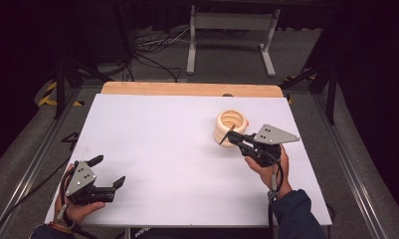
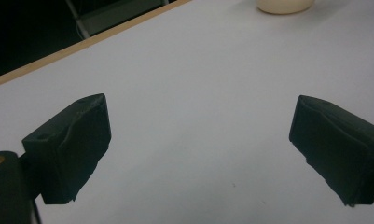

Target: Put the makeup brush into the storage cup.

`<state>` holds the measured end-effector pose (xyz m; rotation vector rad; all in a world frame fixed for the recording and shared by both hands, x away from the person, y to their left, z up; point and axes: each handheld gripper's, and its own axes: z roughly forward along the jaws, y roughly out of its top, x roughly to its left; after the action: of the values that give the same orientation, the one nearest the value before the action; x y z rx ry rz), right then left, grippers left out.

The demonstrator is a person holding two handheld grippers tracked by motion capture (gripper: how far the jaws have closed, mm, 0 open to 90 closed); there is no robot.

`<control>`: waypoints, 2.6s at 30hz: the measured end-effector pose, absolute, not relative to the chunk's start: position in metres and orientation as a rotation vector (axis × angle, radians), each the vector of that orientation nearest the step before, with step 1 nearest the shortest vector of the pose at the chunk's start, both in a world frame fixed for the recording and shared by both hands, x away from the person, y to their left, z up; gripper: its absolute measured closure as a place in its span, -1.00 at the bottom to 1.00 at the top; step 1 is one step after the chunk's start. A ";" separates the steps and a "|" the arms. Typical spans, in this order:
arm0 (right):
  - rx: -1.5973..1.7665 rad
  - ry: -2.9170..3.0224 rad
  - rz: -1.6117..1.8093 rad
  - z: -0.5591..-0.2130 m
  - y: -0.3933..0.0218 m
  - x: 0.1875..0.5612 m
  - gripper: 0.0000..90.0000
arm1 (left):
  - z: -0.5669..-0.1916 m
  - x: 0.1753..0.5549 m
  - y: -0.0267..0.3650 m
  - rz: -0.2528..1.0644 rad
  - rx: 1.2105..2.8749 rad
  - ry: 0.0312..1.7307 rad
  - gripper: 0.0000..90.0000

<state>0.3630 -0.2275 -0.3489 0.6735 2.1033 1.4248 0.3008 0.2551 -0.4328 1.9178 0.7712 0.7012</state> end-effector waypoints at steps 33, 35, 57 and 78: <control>0.703 1.974 1.415 -0.315 -0.234 0.377 0.87 | -0.429 0.298 0.259 0.741 1.874 0.782 -0.87; 0.711 1.969 1.416 -0.313 -0.235 0.378 0.87 | -0.429 0.298 0.259 0.738 1.874 0.781 -0.87; 0.809 1.927 1.350 -0.310 -0.244 0.401 0.87 | -0.428 0.296 0.259 0.758 1.857 0.769 -0.88; 0.868 1.941 1.296 -0.317 -0.242 0.417 0.87 | -0.428 0.296 0.260 0.752 1.855 0.766 -0.88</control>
<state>0.4173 -0.2418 -0.3172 0.8683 1.9413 1.2956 0.2956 0.2604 -0.4284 1.8554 0.7660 0.7522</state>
